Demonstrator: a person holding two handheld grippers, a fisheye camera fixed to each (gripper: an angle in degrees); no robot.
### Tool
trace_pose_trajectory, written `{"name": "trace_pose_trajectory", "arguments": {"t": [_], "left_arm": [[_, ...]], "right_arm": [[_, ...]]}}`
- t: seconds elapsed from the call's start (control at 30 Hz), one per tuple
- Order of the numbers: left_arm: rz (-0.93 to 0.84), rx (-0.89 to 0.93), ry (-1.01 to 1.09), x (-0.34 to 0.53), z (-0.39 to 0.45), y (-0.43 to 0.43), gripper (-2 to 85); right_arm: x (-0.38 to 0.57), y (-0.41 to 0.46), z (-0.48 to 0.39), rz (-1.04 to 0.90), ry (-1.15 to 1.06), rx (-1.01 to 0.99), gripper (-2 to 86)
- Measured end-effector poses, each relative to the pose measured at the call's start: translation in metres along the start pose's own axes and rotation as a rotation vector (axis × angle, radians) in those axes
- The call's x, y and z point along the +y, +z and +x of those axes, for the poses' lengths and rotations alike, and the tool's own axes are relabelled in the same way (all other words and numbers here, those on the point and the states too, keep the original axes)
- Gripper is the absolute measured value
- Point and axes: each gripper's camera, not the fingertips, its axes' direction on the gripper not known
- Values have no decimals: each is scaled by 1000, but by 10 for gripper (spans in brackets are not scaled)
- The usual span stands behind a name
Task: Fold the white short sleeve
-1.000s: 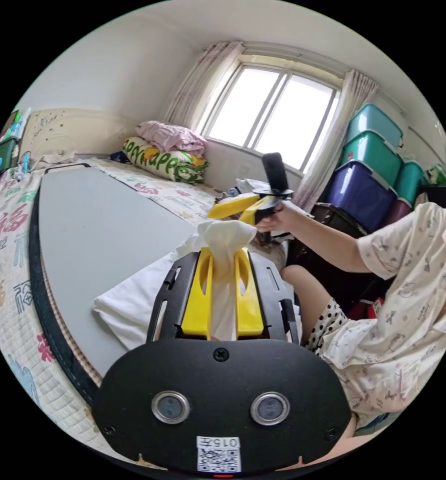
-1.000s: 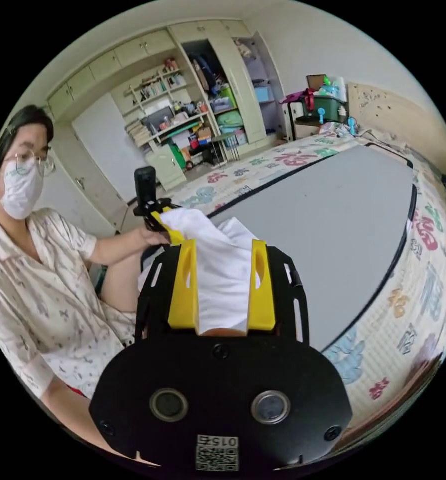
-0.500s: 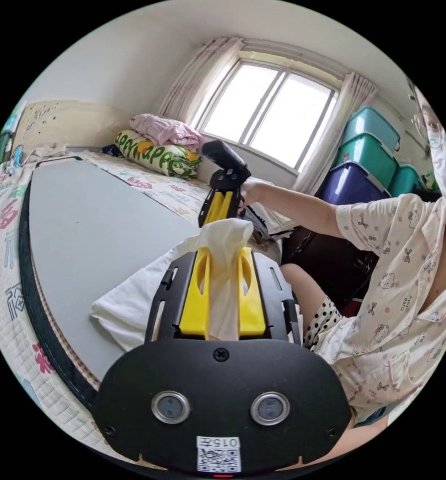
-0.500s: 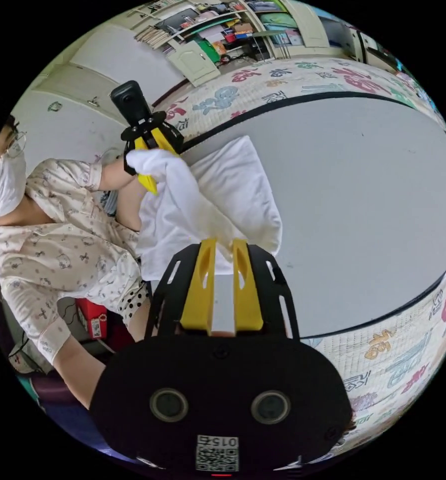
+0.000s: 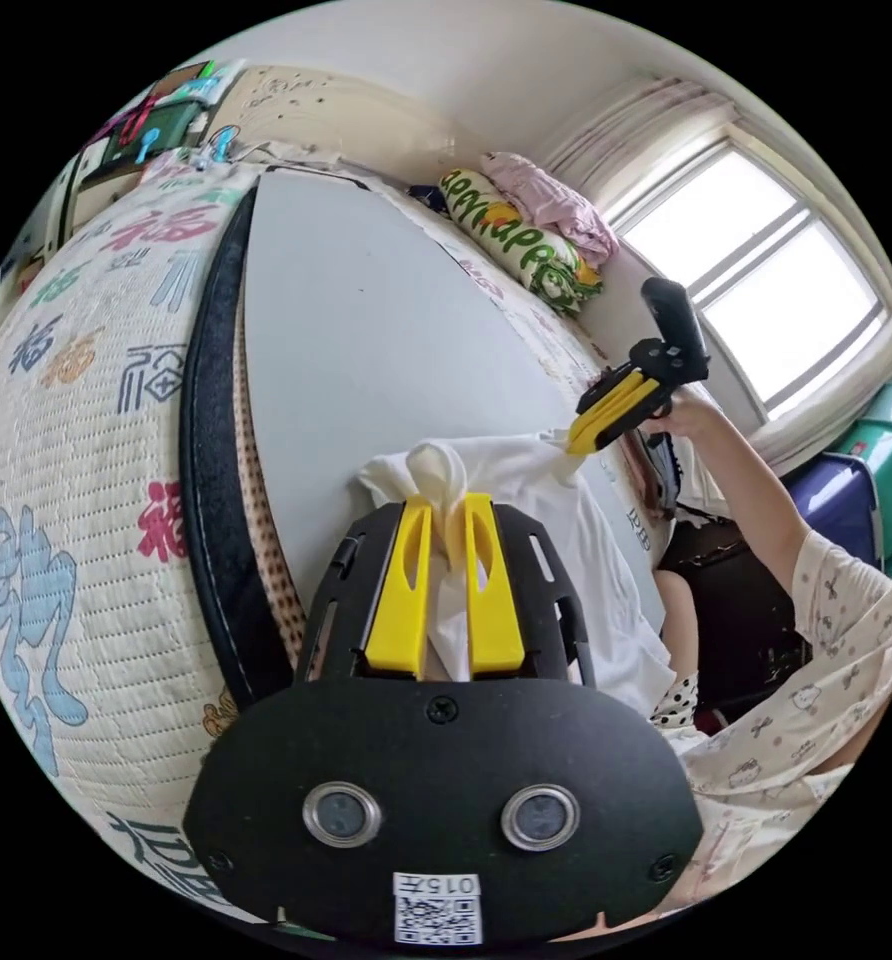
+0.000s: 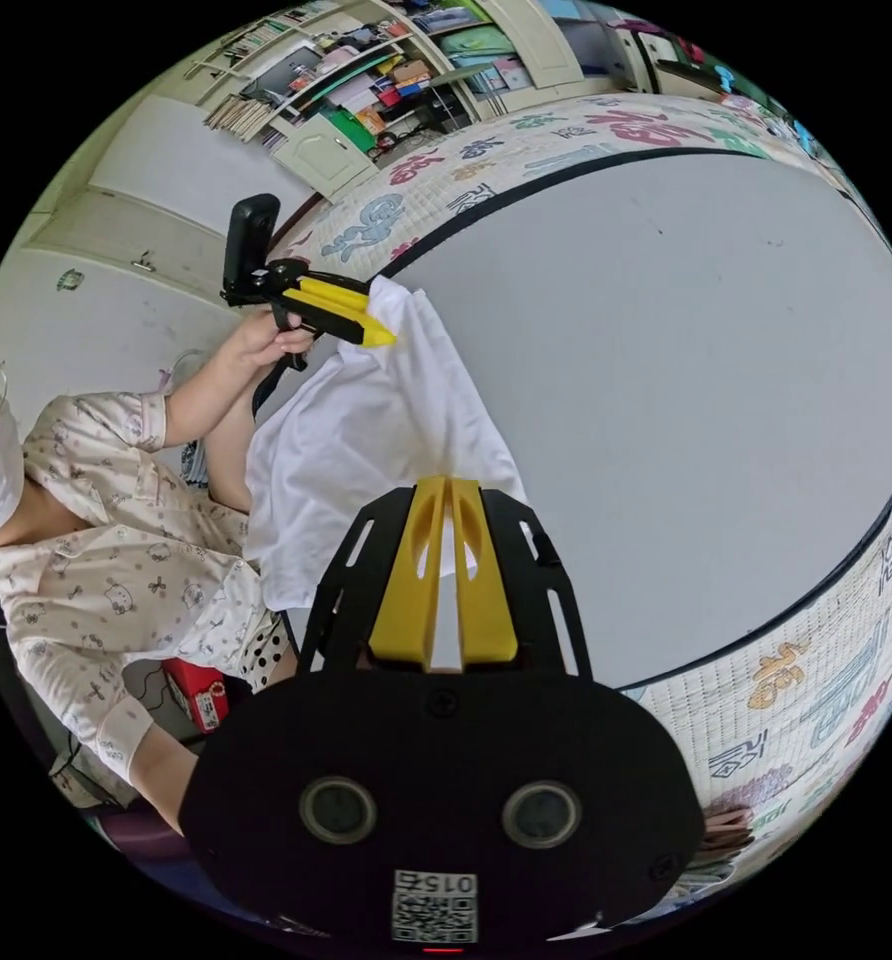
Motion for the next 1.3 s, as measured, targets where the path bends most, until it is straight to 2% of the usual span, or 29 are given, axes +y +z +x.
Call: {"name": "trace_pose_trajectory", "arguments": {"t": [0.2, 0.5, 0.63, 0.77, 0.9, 1.1, 1.2, 1.3], "left_arm": [[26, 53, -73, -6, -20, -12, 40], [-83, 44, 60, -17, -6, -24, -2], [-148, -114, 79, -19, 6, -15, 0], [-156, -162, 80, -18, 14, -21, 16], [-125, -134, 85, -13, 11, -45, 46], [100, -135, 43, -3, 7, -84, 97], [103, -194, 40, -5, 8, -74, 120], [12, -187, 64, -8, 7, -57, 129]], "right_arm": [[-25, 7, 10, -34, 56, 32, -2], [-56, 12, 8, -41, 70, 61, -1], [-67, 10, 7, -7, 105, 61, -1], [-79, 17, 3, -13, 130, 96, -1], [-88, 12, -7, -11, 129, 114, -1], [-94, -1, -26, 20, 128, 113, 0], [-94, -6, -35, 58, 130, 101, 1], [-93, -14, -46, 102, 154, 84, 5]]}}
